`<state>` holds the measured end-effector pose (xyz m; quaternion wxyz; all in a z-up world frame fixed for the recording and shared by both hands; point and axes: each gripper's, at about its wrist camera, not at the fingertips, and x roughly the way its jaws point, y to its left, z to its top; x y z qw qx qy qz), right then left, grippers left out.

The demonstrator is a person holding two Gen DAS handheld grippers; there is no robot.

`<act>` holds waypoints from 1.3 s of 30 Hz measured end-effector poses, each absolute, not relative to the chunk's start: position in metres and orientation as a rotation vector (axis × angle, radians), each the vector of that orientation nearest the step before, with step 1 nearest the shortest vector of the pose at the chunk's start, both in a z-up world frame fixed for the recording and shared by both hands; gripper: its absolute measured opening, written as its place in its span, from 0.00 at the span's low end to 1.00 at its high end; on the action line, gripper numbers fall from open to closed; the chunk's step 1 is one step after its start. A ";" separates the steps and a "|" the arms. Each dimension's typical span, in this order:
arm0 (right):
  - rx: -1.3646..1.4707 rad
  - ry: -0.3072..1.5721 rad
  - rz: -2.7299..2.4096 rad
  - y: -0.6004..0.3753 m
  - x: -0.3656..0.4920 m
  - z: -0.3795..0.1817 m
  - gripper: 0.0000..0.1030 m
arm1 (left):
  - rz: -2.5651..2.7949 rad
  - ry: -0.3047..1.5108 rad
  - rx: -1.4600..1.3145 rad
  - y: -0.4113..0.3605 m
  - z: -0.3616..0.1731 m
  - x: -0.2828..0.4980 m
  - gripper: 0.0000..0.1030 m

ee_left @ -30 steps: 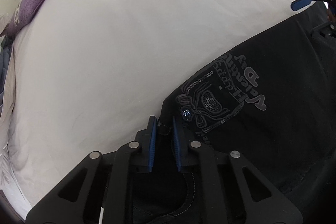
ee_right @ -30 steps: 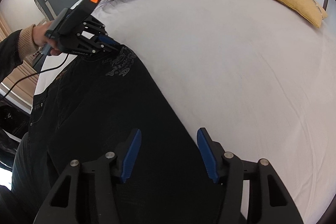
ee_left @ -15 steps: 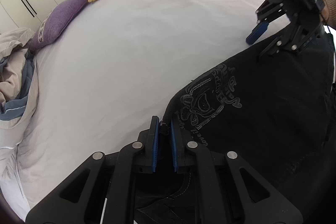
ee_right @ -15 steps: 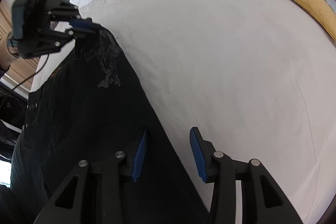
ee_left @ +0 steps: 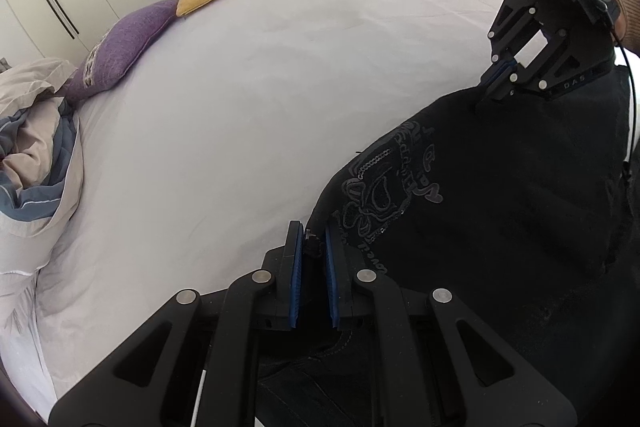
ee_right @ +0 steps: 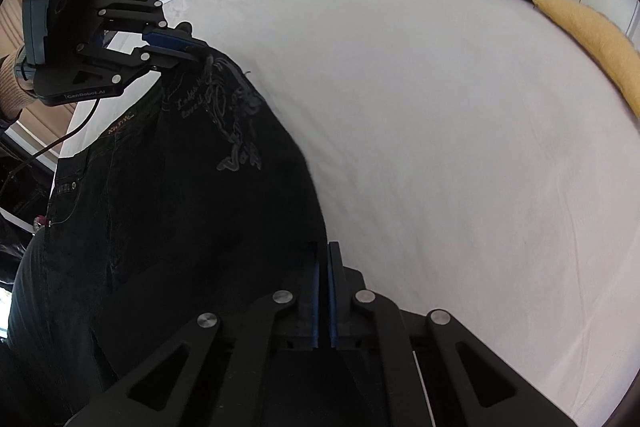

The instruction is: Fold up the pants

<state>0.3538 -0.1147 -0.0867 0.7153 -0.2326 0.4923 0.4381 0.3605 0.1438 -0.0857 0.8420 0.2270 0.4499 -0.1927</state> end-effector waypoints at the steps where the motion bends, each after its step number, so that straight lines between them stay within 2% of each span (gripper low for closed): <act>1: -0.519 1.080 0.974 -0.112 0.351 -0.084 0.04 | -0.405 0.947 0.478 0.144 -0.083 0.357 0.09; 7: -0.558 1.025 0.986 -0.080 0.316 -0.074 0.04 | -0.392 0.931 0.486 0.153 -0.069 0.330 0.09; 14: -0.641 0.973 1.004 -0.070 0.258 -0.062 0.04 | -0.391 0.931 0.515 0.162 -0.061 0.264 0.09; 27: -1.060 0.738 1.021 -0.058 0.083 -0.054 0.03 | -0.404 0.946 0.509 0.167 -0.072 0.143 0.09; 34: -1.321 0.590 1.043 -0.034 -0.006 -0.081 0.03 | -0.382 0.967 0.601 0.171 -0.086 0.079 0.09; 39: -1.334 0.620 1.095 -0.021 -0.038 -0.101 0.03 | -0.363 1.000 0.645 0.172 -0.113 0.034 0.09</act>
